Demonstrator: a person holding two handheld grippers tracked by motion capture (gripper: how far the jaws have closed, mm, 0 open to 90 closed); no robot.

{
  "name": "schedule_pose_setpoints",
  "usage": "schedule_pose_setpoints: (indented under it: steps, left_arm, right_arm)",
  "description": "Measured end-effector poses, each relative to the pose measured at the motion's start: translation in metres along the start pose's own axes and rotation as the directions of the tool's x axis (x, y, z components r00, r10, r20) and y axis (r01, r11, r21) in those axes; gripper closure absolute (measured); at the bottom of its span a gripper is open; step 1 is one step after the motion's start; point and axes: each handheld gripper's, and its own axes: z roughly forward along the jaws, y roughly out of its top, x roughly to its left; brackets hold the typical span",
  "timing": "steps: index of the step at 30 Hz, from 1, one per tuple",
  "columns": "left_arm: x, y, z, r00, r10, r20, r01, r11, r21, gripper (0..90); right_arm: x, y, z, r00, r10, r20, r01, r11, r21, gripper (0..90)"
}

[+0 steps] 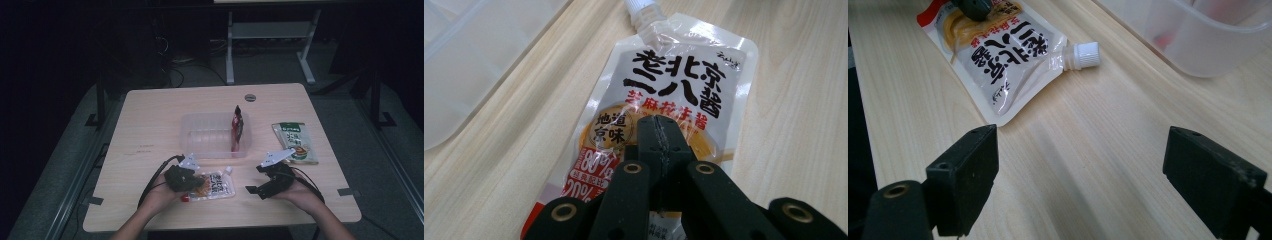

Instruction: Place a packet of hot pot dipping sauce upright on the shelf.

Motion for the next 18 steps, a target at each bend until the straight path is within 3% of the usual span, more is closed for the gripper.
schedule_pose_setpoints:
  steps: [10,14,18]
  left_arm:
    - [-0.001,0.002,0.01,0.9996,0.012,-0.024,-0.011,0.9989,0.045,89.9]
    - [0.001,0.002,0.012,0.9999,-0.012,-0.008,0.012,0.9991,0.042,89.9]
    - [0.001,0.002,0.012,0.9999,0.0,-0.011,0.001,0.9989,0.046,89.9]
  right_arm:
    - [0.005,0.005,0.005,0.9993,0.009,-0.036,-0.009,1.0,-0.002,14.3]
    - [0.008,0.01,0.01,0.998,0.018,-0.061,-0.019,1.0,-0.009,14.3]
    - [0.012,0.016,0.019,0.9955,0.018,-0.093,-0.019,1.0,-0.015,14.3]
